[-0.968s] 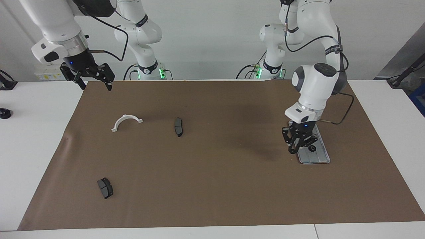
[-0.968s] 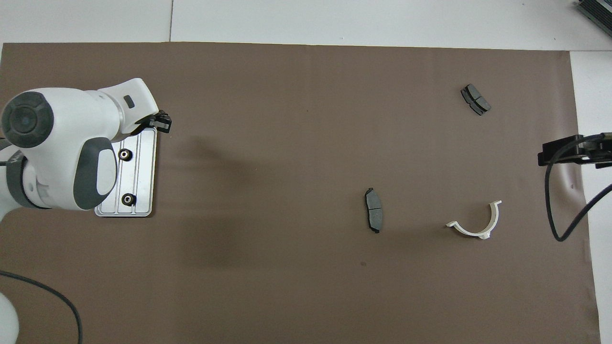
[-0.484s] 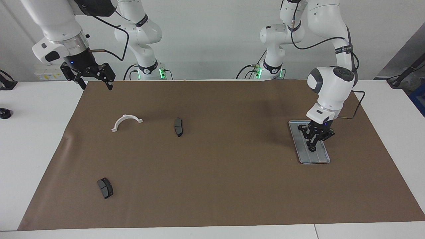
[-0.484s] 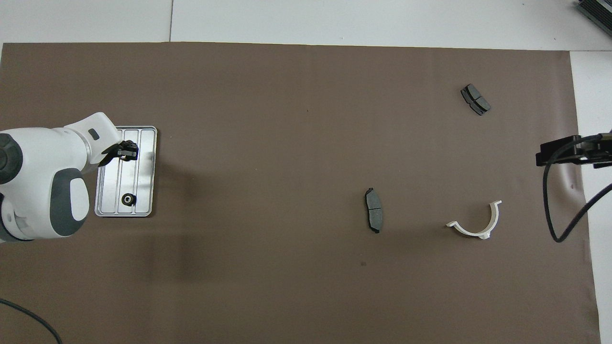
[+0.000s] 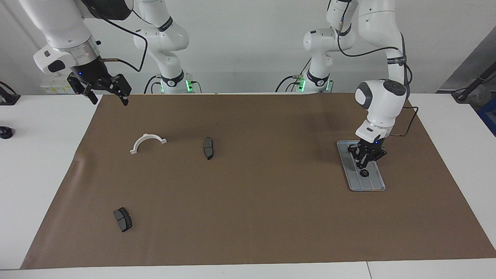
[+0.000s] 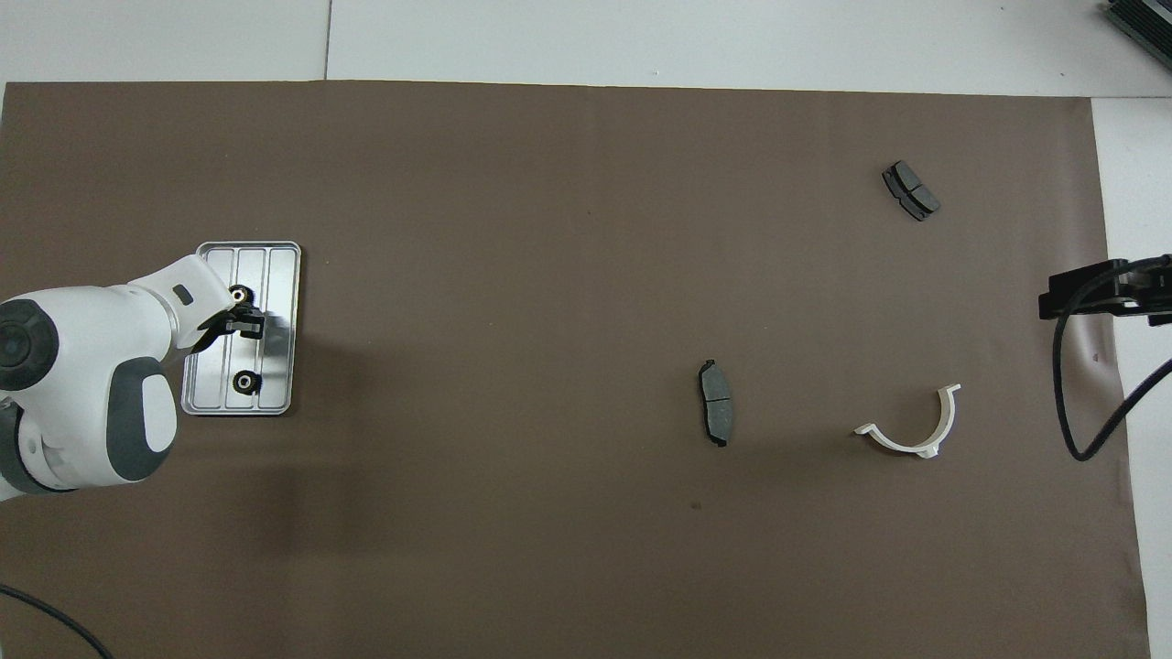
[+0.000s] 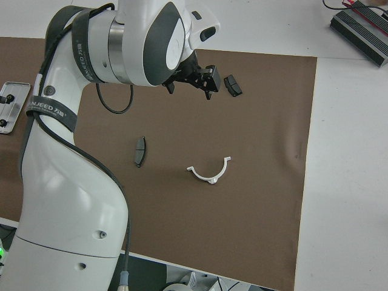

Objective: Pick bearing gear from pile to tray
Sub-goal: 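Lower the bearing onto the tray with the left gripper and release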

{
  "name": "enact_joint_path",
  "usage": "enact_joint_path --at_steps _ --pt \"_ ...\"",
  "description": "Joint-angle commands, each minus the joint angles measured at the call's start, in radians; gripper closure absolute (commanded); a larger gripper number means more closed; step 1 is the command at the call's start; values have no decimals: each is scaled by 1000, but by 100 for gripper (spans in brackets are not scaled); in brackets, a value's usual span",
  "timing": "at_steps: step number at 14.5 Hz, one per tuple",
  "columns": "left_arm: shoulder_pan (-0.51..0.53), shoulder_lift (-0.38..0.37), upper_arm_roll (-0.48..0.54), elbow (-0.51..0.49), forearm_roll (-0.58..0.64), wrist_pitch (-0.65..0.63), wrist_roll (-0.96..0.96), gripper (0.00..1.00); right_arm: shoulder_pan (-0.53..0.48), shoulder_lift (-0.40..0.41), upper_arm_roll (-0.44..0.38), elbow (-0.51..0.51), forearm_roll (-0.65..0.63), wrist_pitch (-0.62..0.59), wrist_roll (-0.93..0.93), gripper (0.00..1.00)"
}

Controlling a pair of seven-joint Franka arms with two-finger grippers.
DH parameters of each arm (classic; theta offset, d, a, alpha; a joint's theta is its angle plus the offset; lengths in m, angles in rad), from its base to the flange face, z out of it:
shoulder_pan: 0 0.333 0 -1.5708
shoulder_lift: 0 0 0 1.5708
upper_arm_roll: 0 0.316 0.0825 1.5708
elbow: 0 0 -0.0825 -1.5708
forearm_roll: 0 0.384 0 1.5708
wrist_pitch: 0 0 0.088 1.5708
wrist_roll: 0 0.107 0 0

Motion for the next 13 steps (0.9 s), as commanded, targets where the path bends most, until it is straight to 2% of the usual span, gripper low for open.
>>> enact_joint_path --at_steps 1,2,3,4,7,8,10,11,13 --pt "-1 -26 -11 -43 1 26 1 100 2 -29 -4 -31 15 -9 6 0" --pt "-4 -25 -11 -43 0 26 6 99 2 -29 -4 -31 14 -9 4 0" --pt "-13 -25 -12 -40 1 26 11 70 -1 -29 -2 -31 14 -9 -7 0" --pt "-28 -25 -11 -35 0 27 3 1 -3 -29 -2 -31 14 -9 -17 0" --pt "-30 -16 -11 52 -2 -17 -12 0 -15 -29 4 -31 14 -9 -17 0" --pt "-30 -20 -11 110 -2 -111 -22 0 -14 -30 4 -31 14 -9 -16 0" --pt "-31 -5 -12 306 -2 -408 -76 0 -5 -33 2 -33 14 -9 -14 0" --pt "-31 3 -14 374 -2 -507 -118 0 -3 -35 2 -33 15 -9 -14 0" --pt "-33 -5 -17 448 -2 -617 -143 0 -1 -35 1 -33 15 -10 -14 0"
